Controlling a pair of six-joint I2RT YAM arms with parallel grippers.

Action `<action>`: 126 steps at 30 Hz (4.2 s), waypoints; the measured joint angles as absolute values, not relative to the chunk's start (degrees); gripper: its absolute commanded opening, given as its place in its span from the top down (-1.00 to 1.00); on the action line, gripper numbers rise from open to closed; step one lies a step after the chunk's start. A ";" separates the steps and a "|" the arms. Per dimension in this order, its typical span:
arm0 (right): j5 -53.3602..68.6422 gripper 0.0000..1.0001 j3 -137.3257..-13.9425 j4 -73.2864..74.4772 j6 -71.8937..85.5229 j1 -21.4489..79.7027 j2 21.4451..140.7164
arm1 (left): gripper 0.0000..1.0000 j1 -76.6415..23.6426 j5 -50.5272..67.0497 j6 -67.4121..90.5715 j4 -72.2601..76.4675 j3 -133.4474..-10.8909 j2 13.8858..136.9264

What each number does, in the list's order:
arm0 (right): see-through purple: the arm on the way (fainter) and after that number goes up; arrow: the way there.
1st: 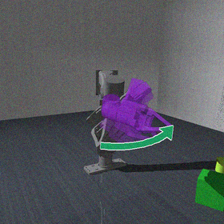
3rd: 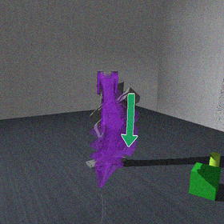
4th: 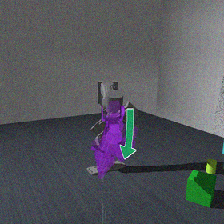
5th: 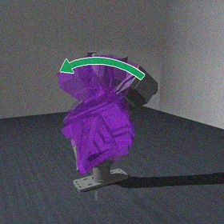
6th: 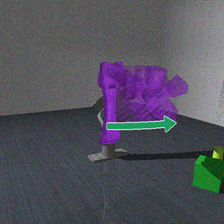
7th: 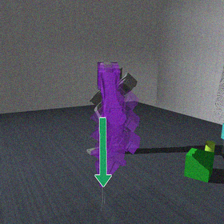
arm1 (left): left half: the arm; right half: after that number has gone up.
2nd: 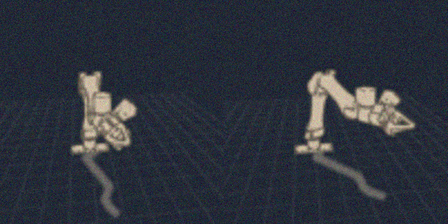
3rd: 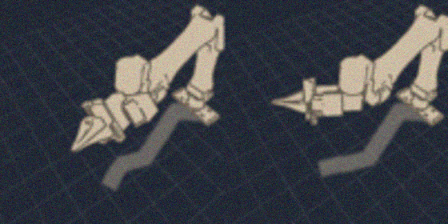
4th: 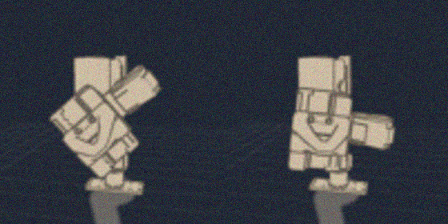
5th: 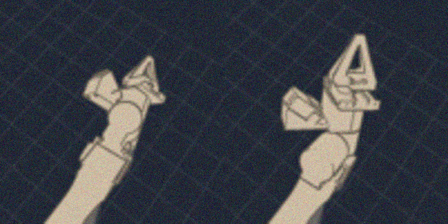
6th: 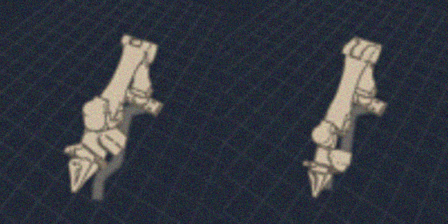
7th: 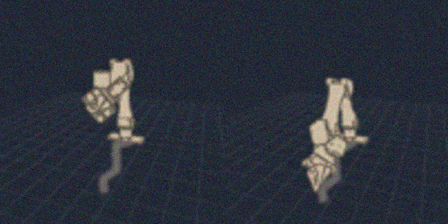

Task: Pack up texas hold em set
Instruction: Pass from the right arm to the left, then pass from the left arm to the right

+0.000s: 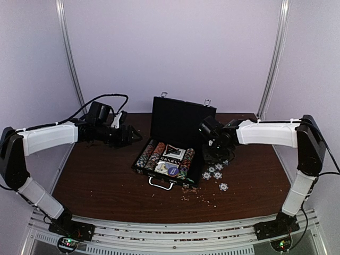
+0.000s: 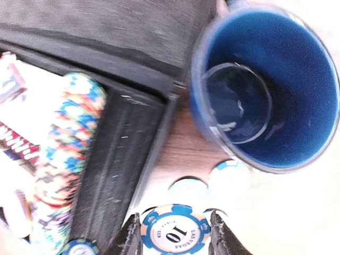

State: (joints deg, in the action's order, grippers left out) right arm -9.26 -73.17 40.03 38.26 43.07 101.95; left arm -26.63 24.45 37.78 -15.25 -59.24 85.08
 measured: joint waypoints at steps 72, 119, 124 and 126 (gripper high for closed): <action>0.21 0.45 -80.42 24.49 22.41 56.66 103.55 | 1.00 -37.47 55.96 51.53 -1.43 -72.03 111.35; 41.39 0.73 -58.19 -13.26 47.70 42.98 89.41 | 1.00 -37.43 61.56 53.30 20.97 -68.20 102.56; 42.19 0.82 -57.63 -15.77 49.10 42.70 89.49 | 1.00 -37.34 61.58 53.93 21.50 -68.14 102.56; 42.35 0.89 -57.58 -16.58 49.65 42.61 89.67 | 1.00 -37.32 61.60 54.15 21.76 -68.14 102.56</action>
